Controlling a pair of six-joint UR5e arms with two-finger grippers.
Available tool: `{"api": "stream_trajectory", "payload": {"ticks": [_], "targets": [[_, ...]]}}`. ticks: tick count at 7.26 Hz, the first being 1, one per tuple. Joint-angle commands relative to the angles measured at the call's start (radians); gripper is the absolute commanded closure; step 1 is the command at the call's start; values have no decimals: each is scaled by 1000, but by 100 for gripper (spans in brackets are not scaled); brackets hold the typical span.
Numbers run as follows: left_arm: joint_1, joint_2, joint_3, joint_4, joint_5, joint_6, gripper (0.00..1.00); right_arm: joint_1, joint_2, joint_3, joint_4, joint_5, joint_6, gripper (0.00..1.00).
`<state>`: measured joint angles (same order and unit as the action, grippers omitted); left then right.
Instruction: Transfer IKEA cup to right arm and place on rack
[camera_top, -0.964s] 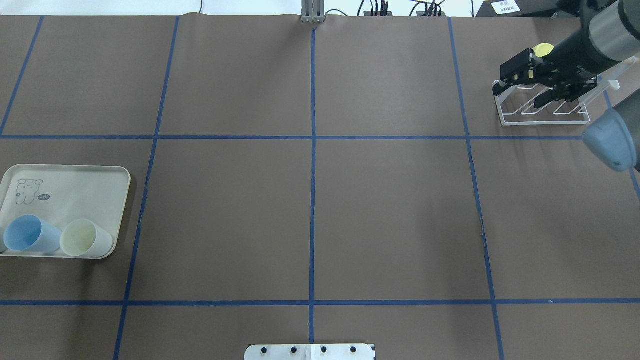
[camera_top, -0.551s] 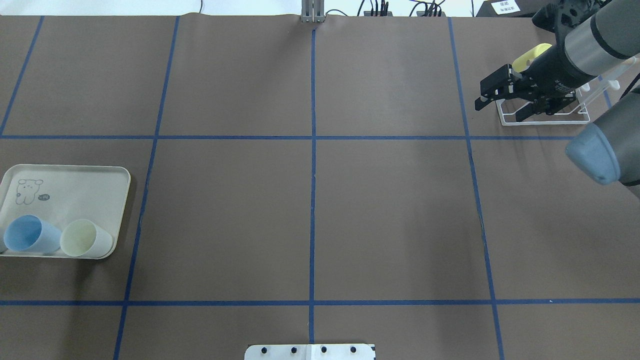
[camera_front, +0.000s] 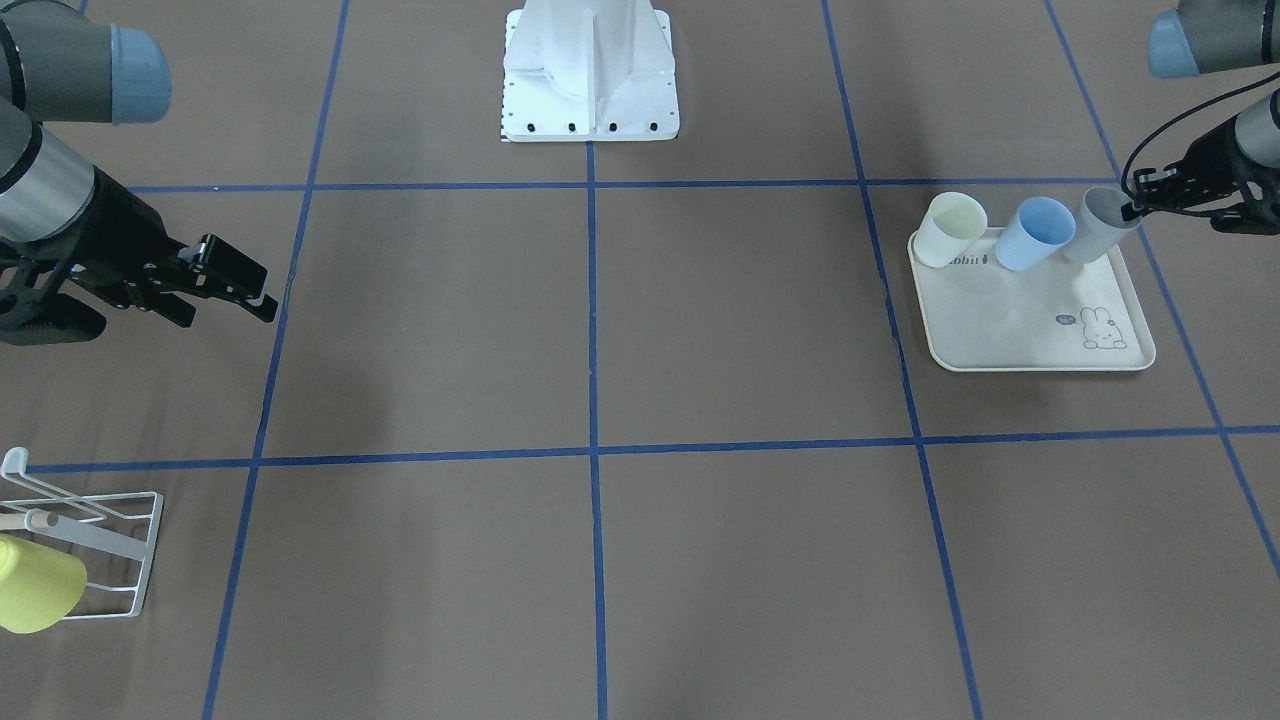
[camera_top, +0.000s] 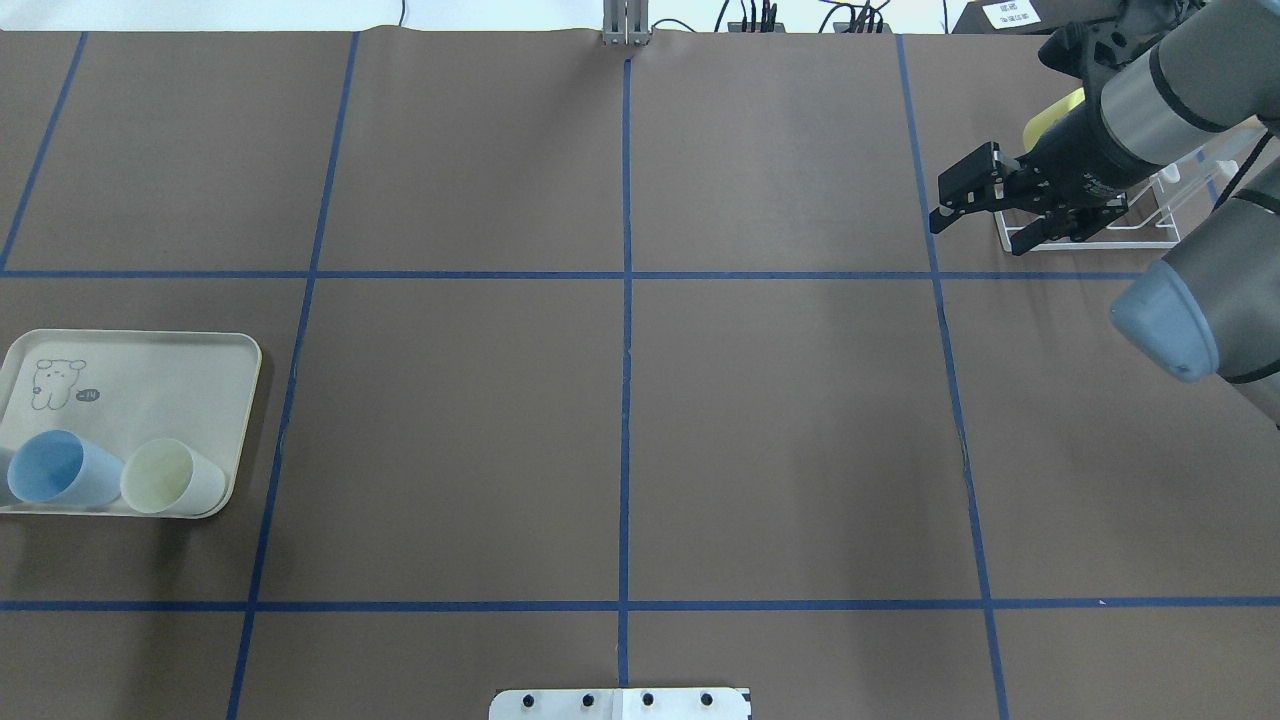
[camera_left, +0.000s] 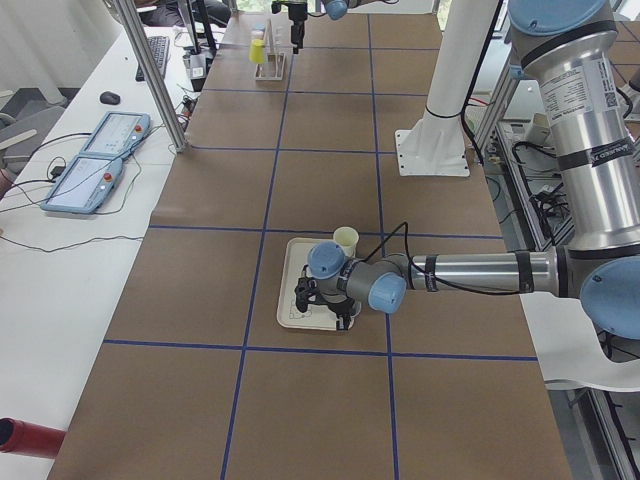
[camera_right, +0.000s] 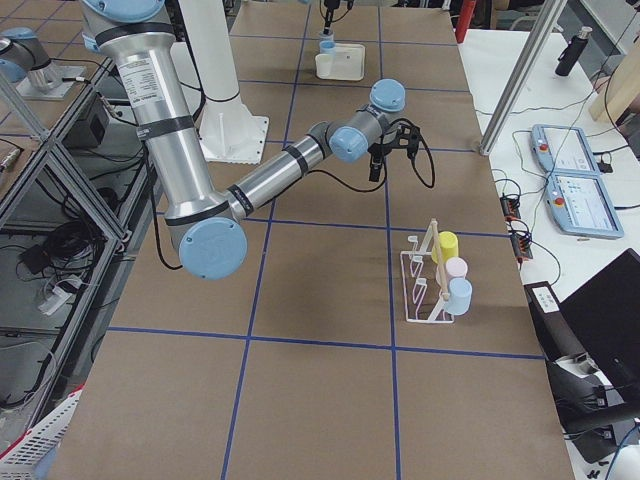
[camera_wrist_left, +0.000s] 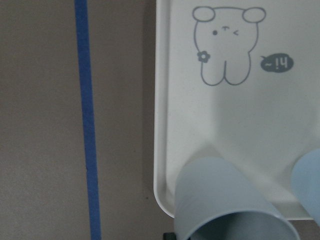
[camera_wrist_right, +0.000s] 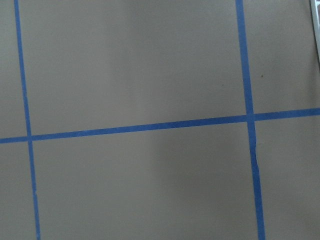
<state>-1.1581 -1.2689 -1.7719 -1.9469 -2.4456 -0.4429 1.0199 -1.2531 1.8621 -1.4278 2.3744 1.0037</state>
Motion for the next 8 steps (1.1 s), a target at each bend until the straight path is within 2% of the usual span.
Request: {"api": "stream_trajectory", "payload": {"ticks": [1,3,4,5,6,7,8], "targets": [[-146,-4,-73,40,-9,-3,100,-50,42,2,4,-10,97,2],[-179,-76,-278,329,-4,-19,100,-75,60,20,119,-30,252,1],[-180,-128,-329,380,-10,-81,100,-76,60,23,191,-27,312,1],[-170,-201,-362,376,-29,-291,100,-90,57,22,305,-32,439,2],[-138,-263,-377,365,-115,-438,100,-102,46,17,442,-35,564,2],[-93,-311,-370,291,-201,-565,100,-110,46,16,542,-37,654,2],[-44,-338,-351,151,-228,-703,100,-110,44,12,658,-44,746,2]]}}
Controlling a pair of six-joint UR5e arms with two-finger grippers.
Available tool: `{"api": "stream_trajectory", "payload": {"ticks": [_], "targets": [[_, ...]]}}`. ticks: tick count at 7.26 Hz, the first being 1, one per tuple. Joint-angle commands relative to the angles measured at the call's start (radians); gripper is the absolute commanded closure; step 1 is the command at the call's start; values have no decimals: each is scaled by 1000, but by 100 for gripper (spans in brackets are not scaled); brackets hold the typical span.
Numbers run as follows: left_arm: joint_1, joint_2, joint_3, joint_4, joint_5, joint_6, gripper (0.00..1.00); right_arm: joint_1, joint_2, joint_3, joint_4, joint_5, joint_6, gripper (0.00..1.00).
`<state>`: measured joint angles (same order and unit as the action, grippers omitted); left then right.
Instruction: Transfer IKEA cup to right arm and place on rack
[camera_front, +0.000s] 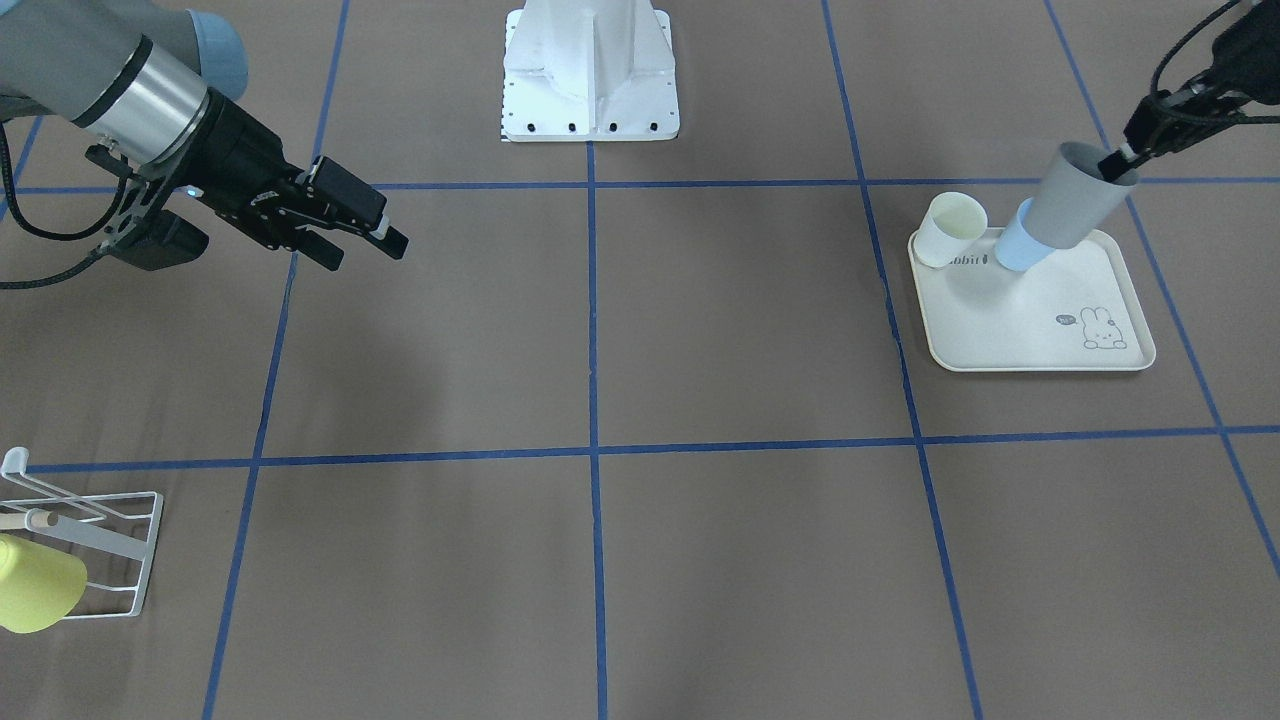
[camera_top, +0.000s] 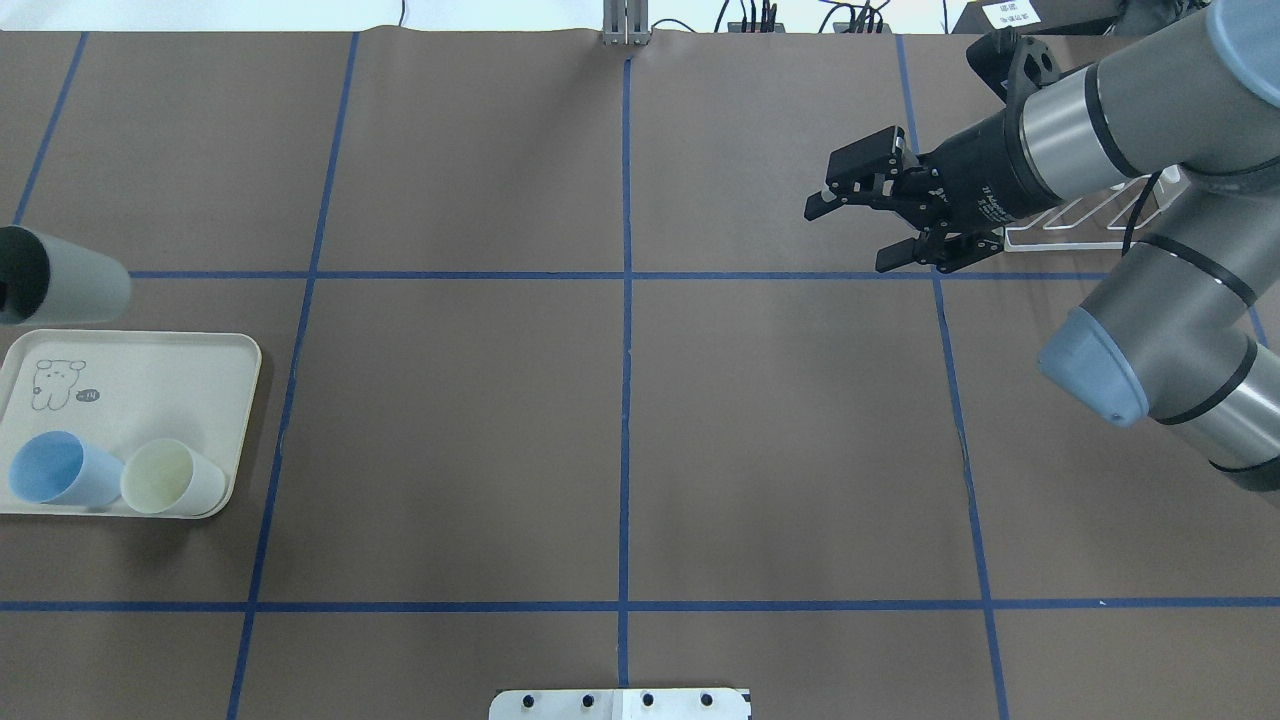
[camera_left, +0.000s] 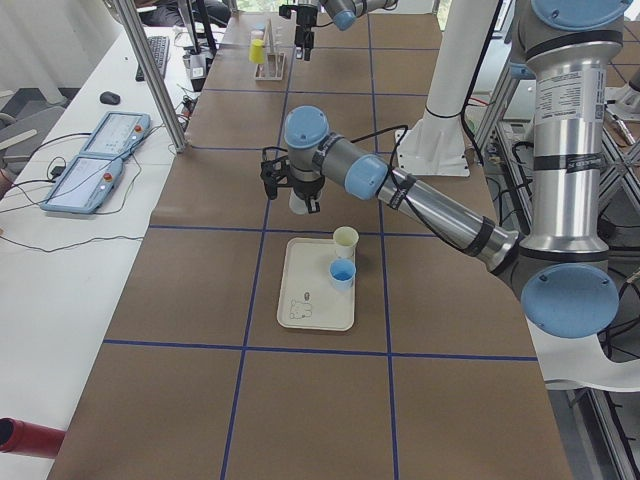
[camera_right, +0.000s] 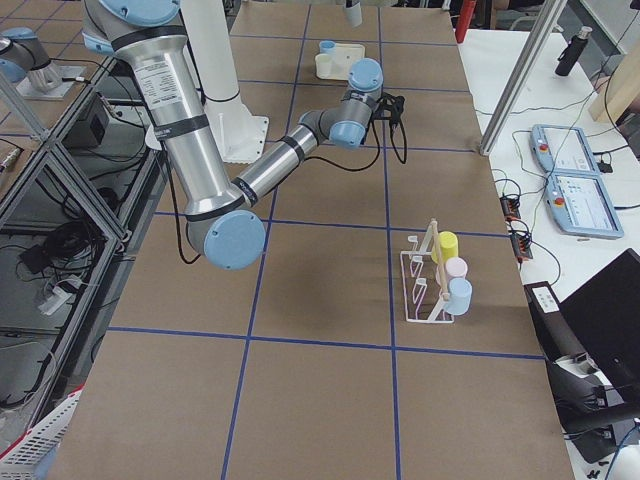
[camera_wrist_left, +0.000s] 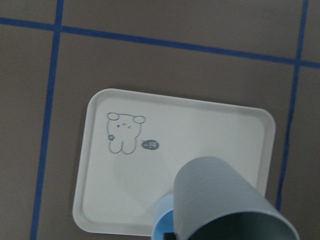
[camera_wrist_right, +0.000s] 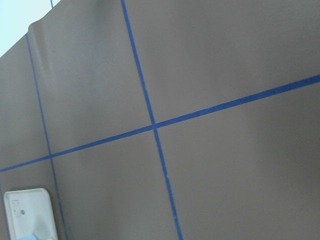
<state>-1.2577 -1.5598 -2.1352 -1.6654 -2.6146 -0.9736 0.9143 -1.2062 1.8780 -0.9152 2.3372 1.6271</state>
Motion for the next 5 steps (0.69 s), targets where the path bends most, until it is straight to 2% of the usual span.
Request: {"api": "stream_trajectory", "payload": {"ticks": [1,2,4,5], "targets": [[87,-95,55,-312,-62,-364,100,-17,-4,-13,296,-45,239,1],[139,-159,105,-494,-59,-569,100,-35,-4,-28,428,-77,320,2],[231,-252,162,-746,-38,-881,100,-70,-15,-39,623,-149,399,2],[307,-291,166,-845,73,-983,100,-106,-15,-37,698,-217,448,2]]}}
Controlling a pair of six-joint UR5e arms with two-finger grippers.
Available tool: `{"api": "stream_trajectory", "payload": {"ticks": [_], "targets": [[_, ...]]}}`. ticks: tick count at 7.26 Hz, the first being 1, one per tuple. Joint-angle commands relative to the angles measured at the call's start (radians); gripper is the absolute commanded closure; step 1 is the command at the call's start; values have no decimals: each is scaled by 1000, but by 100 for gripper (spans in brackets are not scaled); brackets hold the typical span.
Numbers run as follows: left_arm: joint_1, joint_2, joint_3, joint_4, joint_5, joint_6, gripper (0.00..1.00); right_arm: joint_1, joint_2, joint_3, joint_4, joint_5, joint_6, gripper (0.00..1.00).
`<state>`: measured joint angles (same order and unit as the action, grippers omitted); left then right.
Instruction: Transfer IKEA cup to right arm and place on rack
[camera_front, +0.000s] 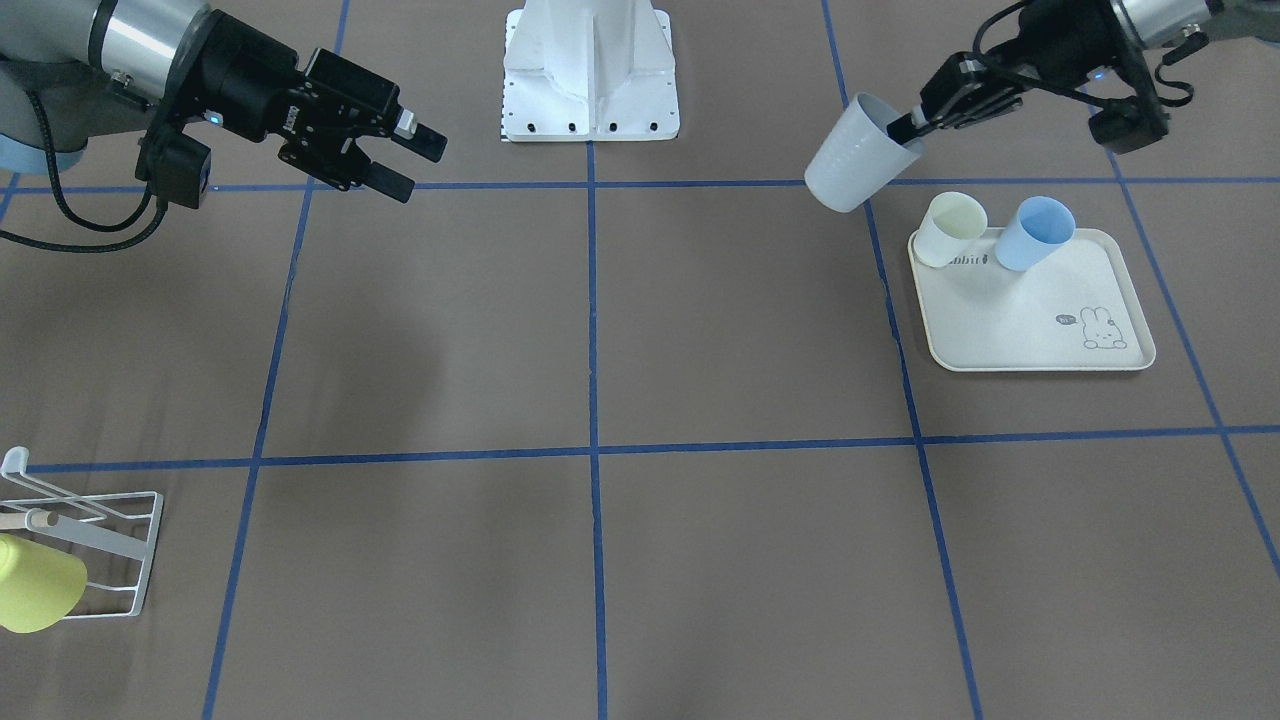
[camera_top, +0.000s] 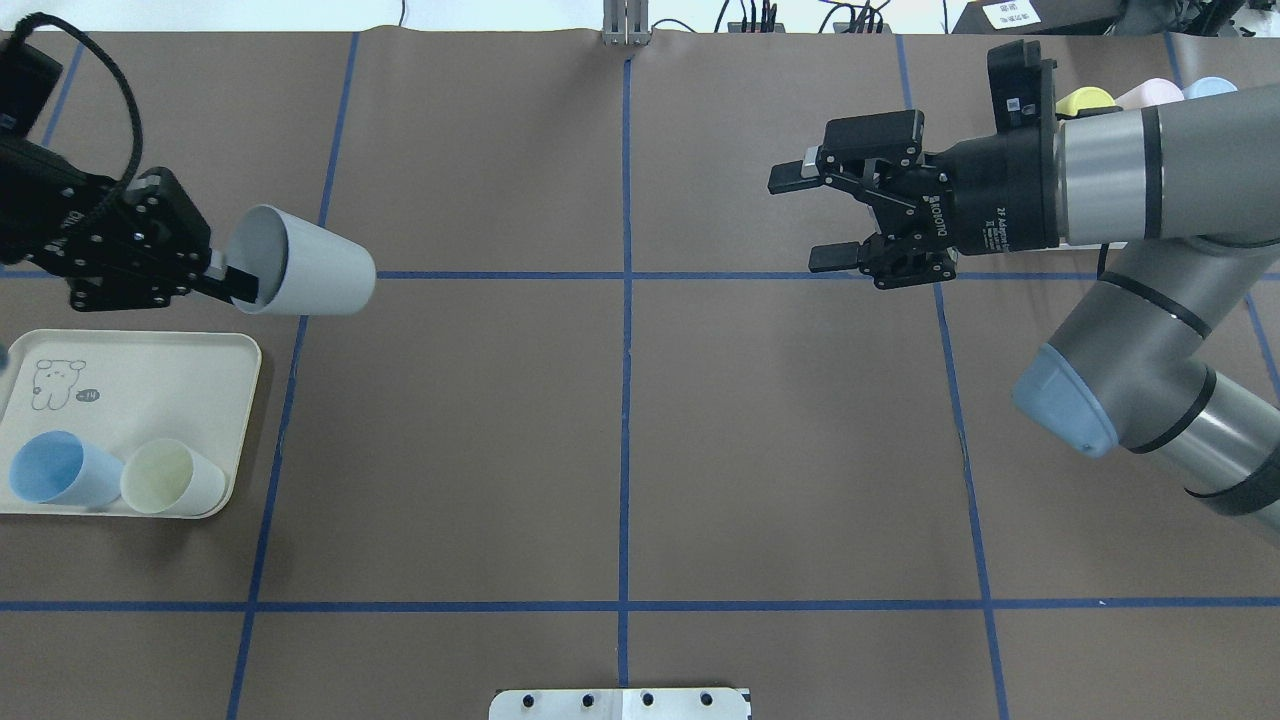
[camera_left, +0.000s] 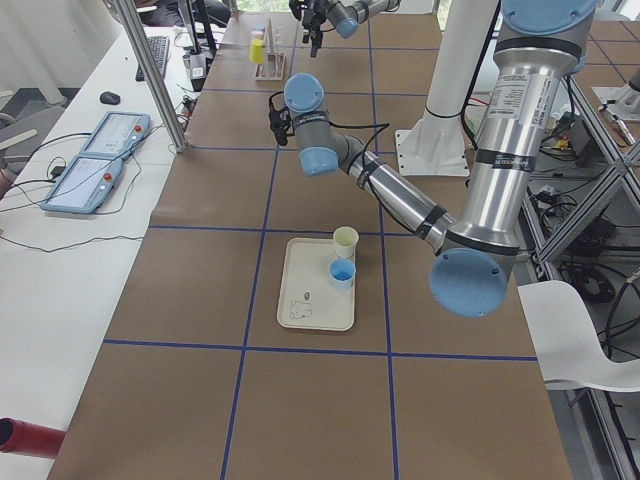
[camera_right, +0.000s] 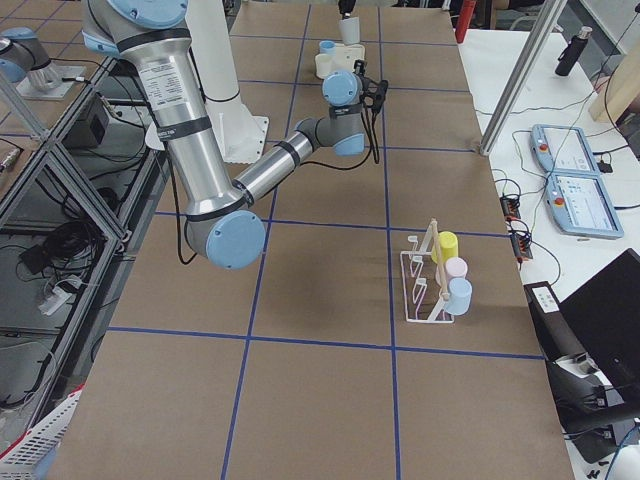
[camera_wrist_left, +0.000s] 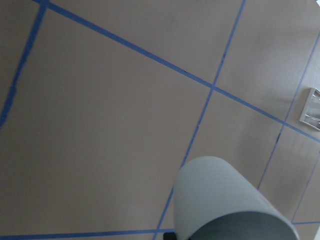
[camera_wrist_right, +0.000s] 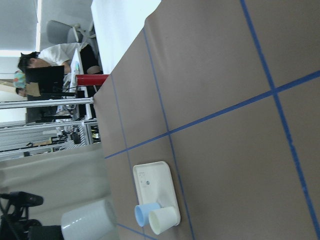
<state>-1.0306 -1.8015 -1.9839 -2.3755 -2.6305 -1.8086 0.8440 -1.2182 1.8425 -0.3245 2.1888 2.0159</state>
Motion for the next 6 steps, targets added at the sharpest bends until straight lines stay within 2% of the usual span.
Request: {"api": "stream_trajectory", "payload": {"ticks": [1,2,3,4,6], "targets": [[169,-105,20,-274,247,-374,100,-89,-1,-2,181,-152,75,2],[238,-134,42,-435,368,-567,100,-115,-1,-2,237,-202,78,2],[263,-156,68,-552,415,-694,100,-118,8,-2,267,-214,84,2],[280,-166,76,-636,473,-821,100,-132,15,-2,301,-233,86,2],[328,-185,77,-705,552,-969,100,-157,28,1,398,-250,86,2]]}}
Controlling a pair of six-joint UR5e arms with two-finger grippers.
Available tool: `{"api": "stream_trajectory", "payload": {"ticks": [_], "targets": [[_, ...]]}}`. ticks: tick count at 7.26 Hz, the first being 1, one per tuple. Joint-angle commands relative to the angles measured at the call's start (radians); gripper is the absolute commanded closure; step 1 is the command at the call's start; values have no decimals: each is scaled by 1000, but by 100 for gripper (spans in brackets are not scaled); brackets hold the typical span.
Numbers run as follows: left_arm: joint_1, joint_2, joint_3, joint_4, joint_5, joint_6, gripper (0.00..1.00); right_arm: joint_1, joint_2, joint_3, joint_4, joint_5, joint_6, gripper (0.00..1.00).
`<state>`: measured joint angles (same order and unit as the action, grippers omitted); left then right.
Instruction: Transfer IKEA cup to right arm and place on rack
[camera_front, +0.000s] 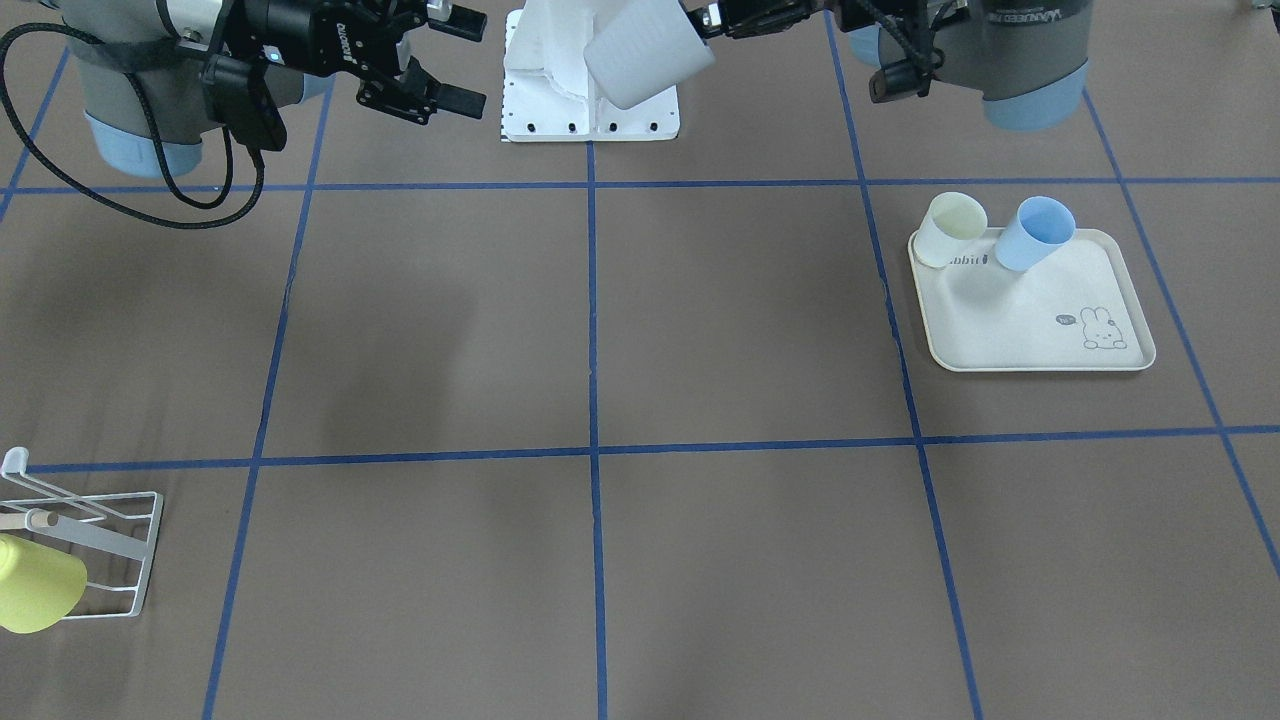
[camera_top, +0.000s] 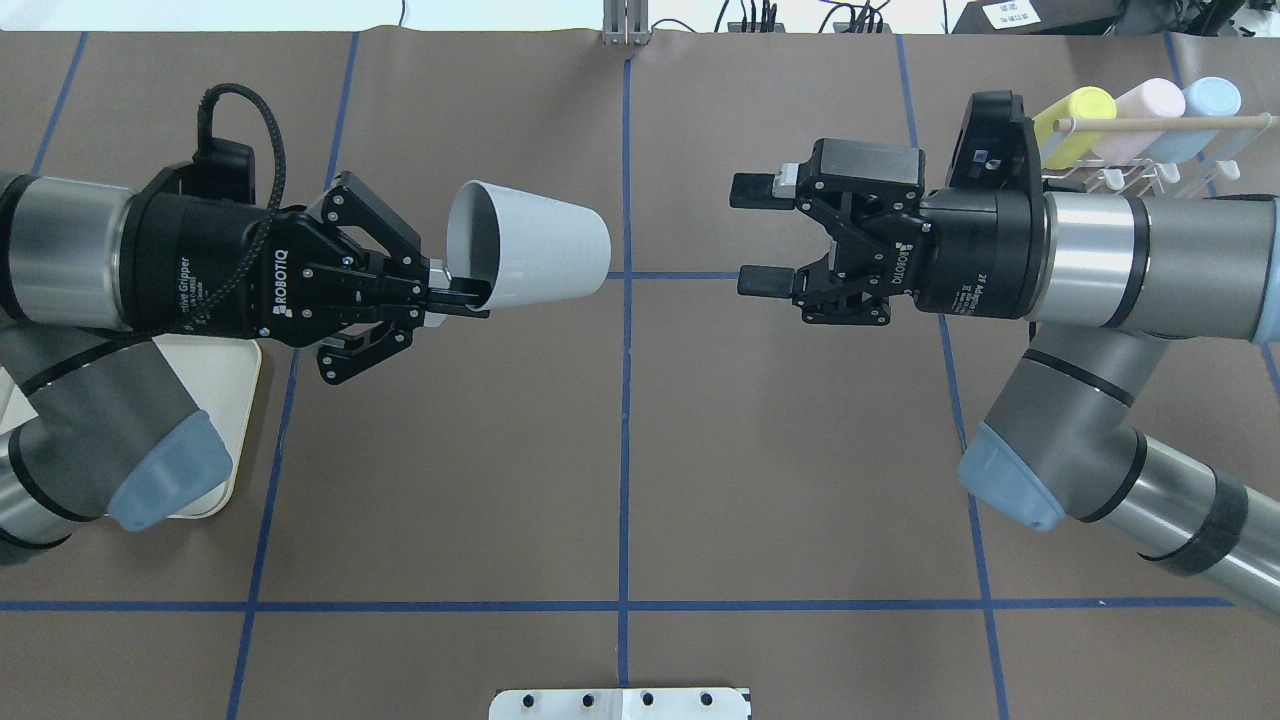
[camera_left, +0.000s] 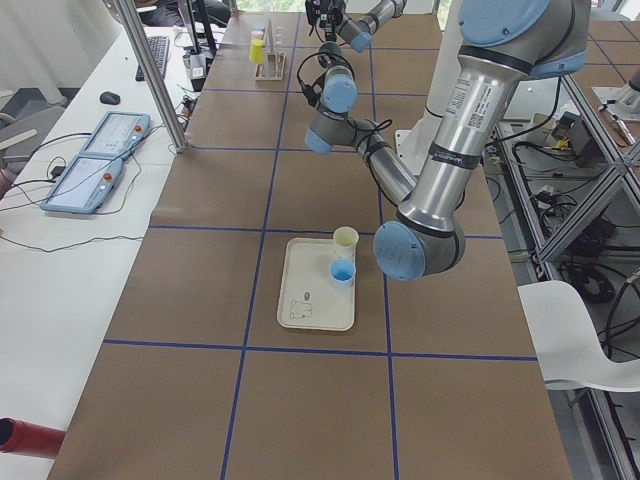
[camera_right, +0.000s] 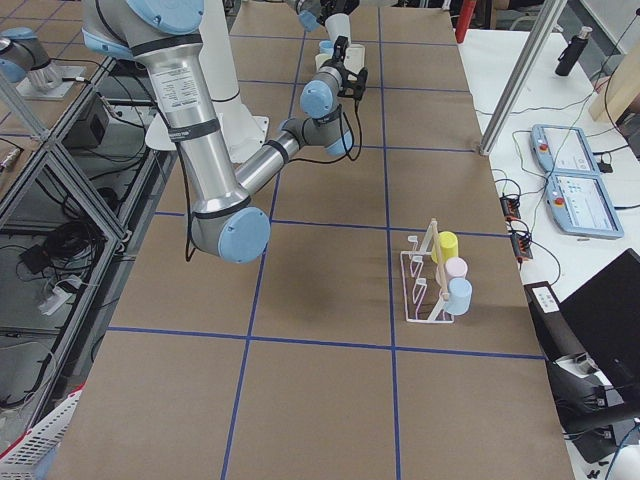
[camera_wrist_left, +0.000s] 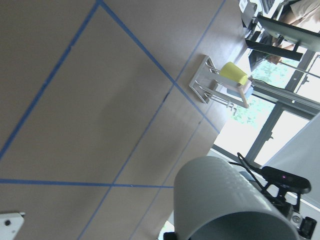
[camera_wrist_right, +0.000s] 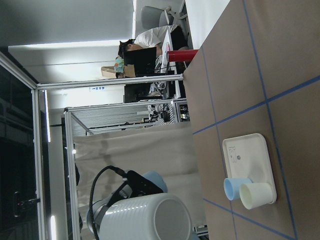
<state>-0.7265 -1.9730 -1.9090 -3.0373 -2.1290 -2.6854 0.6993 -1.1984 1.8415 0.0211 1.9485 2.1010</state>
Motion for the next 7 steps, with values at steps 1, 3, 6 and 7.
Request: {"api": "stream_trajectory", "payload": {"ticks": [1,3,6,7], "targets": [[44,-23,2,-92,88,-164,100,-20,29,2,62,-16,1,2],[87,-23,16,-168,168,-317,100,-55,65,11,65,-52,13,2],[118,-32,33,-240,235,-413,100,-95,92,8,85,-101,10,2],[127,-32,27,-256,247,-428,100,-99,94,7,85,-102,10,2]]}}
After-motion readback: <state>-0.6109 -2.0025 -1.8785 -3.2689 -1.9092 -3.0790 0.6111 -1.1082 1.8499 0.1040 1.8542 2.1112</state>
